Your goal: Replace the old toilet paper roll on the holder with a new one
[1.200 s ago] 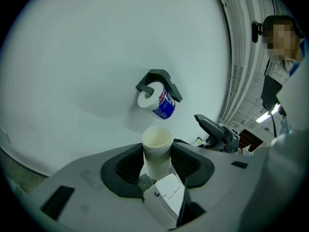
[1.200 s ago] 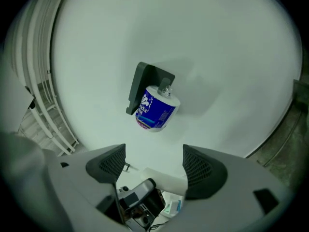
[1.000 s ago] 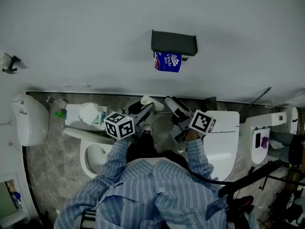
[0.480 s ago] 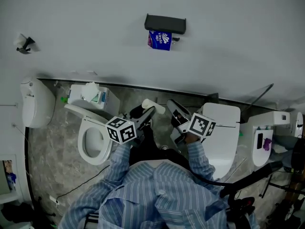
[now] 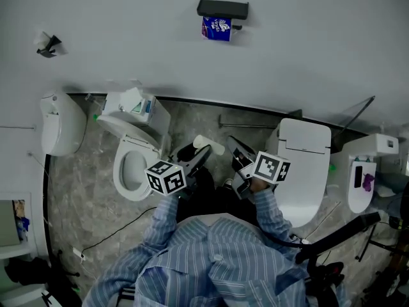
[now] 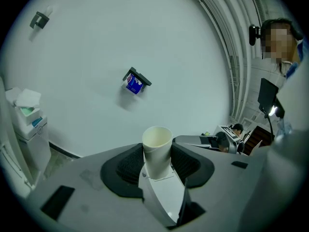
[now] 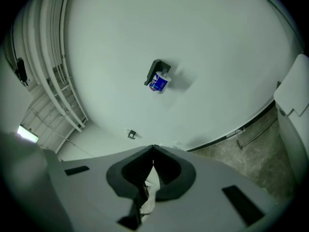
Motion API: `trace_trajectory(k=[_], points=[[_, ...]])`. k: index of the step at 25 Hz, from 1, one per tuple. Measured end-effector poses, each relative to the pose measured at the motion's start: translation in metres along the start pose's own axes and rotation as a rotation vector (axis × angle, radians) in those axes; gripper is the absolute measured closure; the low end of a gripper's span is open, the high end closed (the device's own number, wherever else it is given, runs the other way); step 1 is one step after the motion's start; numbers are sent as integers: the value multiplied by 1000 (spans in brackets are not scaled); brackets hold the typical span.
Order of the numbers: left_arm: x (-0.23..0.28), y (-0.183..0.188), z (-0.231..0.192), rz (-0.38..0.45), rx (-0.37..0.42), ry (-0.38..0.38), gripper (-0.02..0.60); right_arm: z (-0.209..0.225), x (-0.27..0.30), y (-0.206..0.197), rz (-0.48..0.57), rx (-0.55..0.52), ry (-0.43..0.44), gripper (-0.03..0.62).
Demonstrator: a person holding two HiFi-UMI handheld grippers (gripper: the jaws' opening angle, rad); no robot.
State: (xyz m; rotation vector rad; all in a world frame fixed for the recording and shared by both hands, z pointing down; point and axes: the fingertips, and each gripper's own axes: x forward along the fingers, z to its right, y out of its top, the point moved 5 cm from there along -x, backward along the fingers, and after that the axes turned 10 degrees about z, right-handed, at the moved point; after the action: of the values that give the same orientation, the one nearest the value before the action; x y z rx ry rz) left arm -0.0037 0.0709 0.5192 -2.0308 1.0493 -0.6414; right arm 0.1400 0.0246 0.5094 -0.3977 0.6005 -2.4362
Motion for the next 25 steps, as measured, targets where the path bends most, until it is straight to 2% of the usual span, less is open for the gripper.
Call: trace_trajectory(k=[13,20,25], points=[[-56,2,5,13,5,-48,405,-35,-7,-44,-6,-52,-28,588],[-130,5,-8,23,6,-32,405,-71,3,-114,-31,-39,-27,588],[-187,-3,-17,3,-2,-55,405,-95,2,-173,-26,-34,-52,588]])
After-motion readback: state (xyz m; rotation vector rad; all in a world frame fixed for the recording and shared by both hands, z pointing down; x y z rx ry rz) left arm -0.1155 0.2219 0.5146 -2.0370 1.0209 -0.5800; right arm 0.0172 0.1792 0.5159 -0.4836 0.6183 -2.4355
